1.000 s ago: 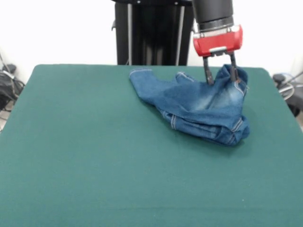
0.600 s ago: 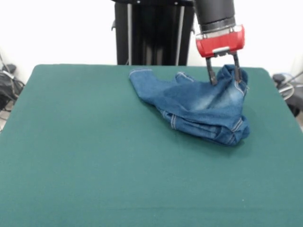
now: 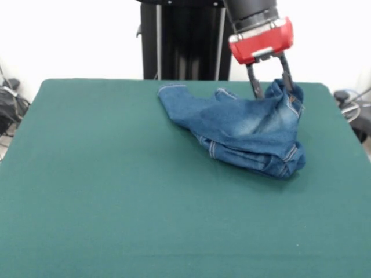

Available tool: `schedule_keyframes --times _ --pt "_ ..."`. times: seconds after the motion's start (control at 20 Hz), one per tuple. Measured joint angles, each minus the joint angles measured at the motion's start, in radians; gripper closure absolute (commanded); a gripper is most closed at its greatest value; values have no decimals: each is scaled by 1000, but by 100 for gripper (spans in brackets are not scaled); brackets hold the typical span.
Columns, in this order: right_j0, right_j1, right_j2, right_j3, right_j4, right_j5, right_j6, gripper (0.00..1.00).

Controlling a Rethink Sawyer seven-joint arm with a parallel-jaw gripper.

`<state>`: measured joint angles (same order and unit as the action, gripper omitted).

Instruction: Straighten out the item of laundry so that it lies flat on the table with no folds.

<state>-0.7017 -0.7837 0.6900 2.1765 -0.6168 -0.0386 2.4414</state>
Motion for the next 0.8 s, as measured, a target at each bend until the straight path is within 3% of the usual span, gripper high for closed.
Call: schedule_keyframes --times 0.45,0.8 --pt "-276 -18 229 76 12 143 0 0" --pt "-407 -18 342 115 11 228 0 0"
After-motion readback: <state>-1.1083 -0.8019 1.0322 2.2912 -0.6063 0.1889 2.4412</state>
